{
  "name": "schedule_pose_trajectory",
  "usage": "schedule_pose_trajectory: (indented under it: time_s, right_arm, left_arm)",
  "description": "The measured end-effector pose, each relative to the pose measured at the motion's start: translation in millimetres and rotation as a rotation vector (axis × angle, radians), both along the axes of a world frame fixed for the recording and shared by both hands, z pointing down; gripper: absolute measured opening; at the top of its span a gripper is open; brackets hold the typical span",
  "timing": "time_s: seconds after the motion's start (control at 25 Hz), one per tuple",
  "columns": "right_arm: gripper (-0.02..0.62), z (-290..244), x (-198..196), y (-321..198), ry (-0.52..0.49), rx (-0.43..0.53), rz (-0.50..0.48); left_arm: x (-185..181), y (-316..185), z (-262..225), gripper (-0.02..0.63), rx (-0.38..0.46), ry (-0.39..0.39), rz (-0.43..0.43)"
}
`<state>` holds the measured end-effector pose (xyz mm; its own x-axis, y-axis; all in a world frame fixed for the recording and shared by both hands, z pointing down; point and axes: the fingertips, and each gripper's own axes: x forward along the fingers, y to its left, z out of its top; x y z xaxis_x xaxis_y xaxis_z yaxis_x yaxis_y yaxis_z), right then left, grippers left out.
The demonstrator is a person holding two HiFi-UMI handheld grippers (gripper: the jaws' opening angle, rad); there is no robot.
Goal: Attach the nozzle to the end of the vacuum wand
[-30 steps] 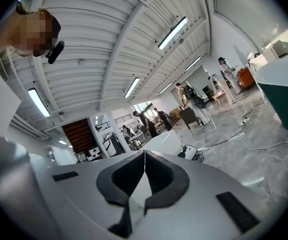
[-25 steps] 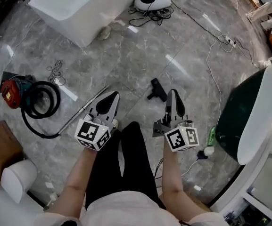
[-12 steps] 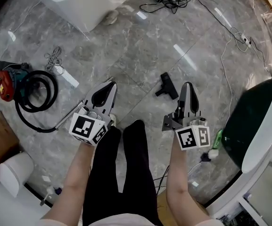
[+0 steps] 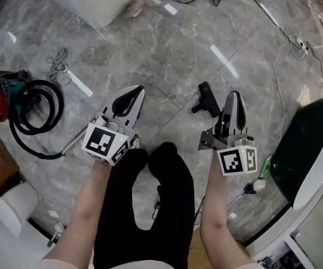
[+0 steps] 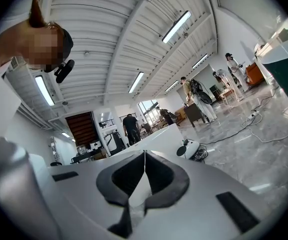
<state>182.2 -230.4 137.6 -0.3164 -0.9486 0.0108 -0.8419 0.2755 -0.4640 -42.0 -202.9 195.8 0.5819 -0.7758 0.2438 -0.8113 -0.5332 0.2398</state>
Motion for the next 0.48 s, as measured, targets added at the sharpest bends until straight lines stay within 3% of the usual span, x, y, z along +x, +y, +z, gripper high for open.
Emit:
schedule_pose_trajectory:
  time_s: [0.48]
  right_arm:
    - [0.015, 134.3, 12.3, -4.5, 0.003, -0.028, 0.006]
  left_arm:
    - [8.9, -10.8, 134.6, 0.011, -0.005, -0.024, 0.042]
